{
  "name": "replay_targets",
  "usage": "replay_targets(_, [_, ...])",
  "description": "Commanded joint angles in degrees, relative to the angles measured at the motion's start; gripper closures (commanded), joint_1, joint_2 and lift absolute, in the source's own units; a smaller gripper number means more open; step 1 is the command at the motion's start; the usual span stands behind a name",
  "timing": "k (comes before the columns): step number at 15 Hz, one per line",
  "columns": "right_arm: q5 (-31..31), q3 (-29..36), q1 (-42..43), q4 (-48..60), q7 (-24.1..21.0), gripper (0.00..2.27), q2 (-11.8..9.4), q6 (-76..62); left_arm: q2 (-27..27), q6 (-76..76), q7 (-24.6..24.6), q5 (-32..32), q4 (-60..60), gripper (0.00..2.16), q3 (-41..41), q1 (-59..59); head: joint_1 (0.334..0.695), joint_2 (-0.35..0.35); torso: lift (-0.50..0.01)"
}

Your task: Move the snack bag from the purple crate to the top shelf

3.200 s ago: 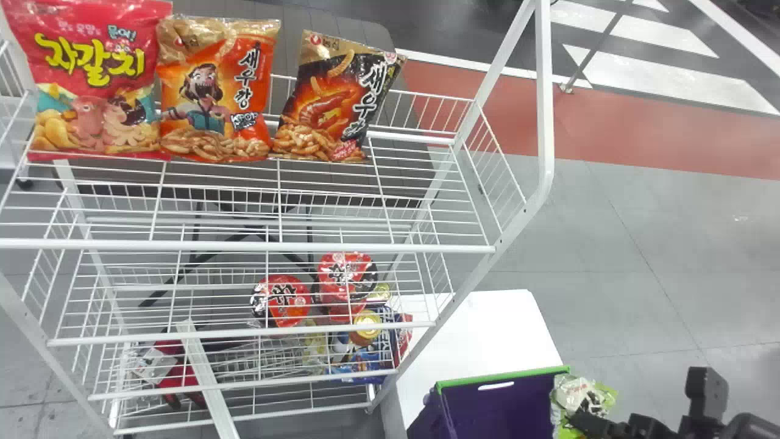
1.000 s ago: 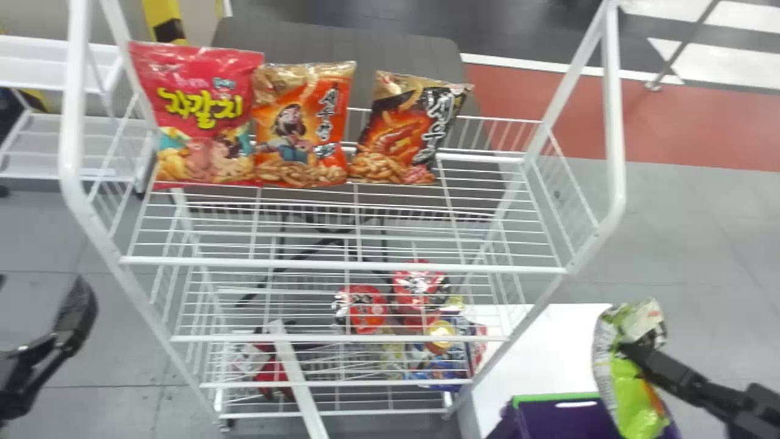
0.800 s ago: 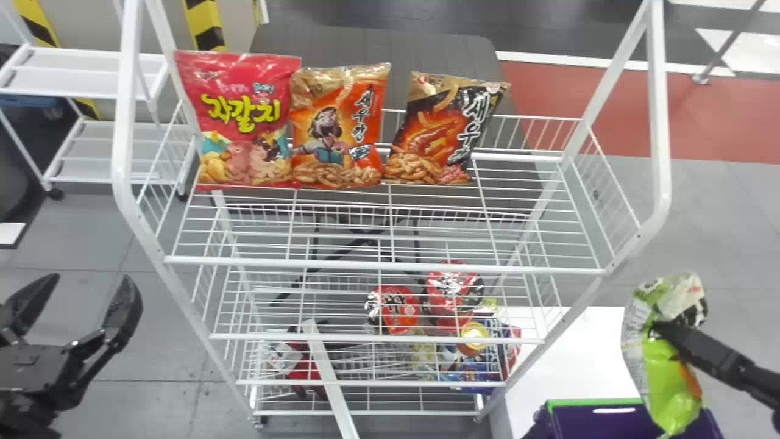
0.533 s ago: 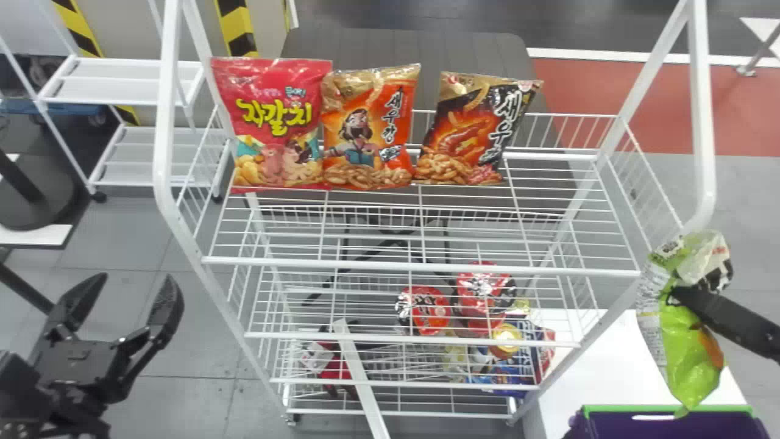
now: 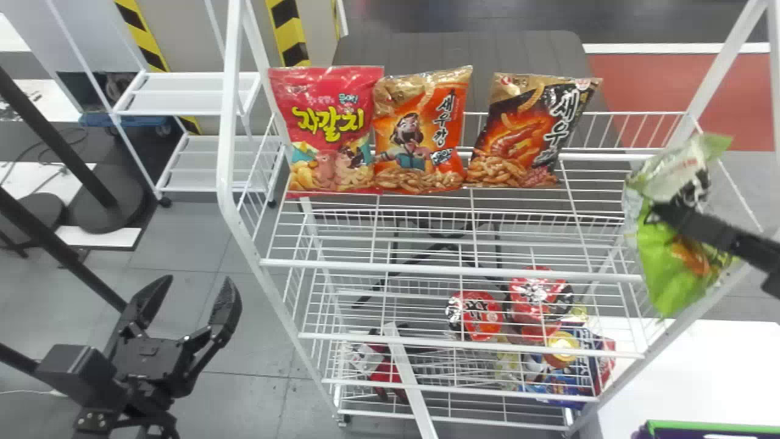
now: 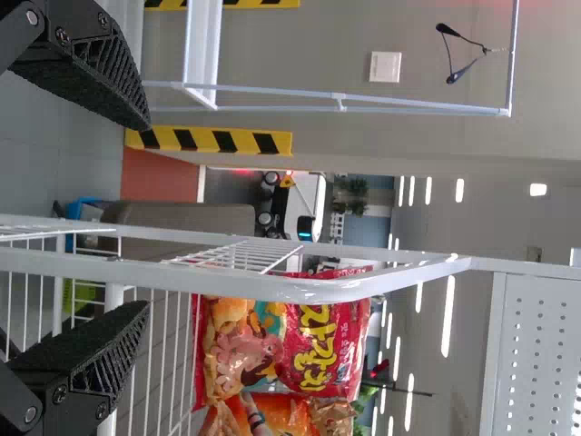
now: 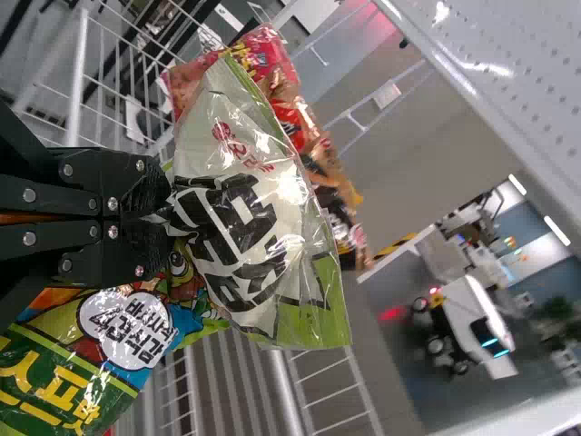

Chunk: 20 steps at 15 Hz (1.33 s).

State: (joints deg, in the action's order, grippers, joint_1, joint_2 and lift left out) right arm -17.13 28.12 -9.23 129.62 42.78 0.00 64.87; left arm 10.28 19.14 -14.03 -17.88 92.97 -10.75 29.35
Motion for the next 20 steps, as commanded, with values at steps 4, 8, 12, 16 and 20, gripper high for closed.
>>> replay_targets(4, [9.48, -14.32, 0.97, -7.72, -8.06, 1.66, 0.05, -25.18, 0.0, 1.47, 0.23, -0.31, -1.12, 0.13, -0.06, 0.0, 0.695, 0.138, 0.0])
replay_targets(8, [12.65, -21.35, 1.59, -17.3, -15.35, 1.66, 0.05, -41.53, 0.0, 2.34, 0.23, -0.4, -1.21, 0.13, -0.06, 0.0, 0.695, 0.168, 0.0])
replay_targets(12, [12.82, -23.37, 1.59, -23.01, -23.97, 1.66, 0.05, -52.78, 0.09, 2.52, 0.23, -0.57, -1.21, 0.13, -0.06, 0.09, 0.695, 0.187, 0.0])
replay_targets(16, [12.56, -23.73, 1.41, -26.53, -31.35, 1.66, 0.05, -57.88, 0.09, 2.87, 0.23, -0.57, -1.3, 0.13, 0.03, 0.09, 0.695, 0.168, 0.0])
replay_targets(20, [12.3, -22.76, 3.08, -31.28, -35.92, 1.66, 0.05, -59.63, 0.18, 3.22, 0.23, -0.66, -1.56, 0.13, 0.03, 0.09, 0.695, 0.137, 0.0])
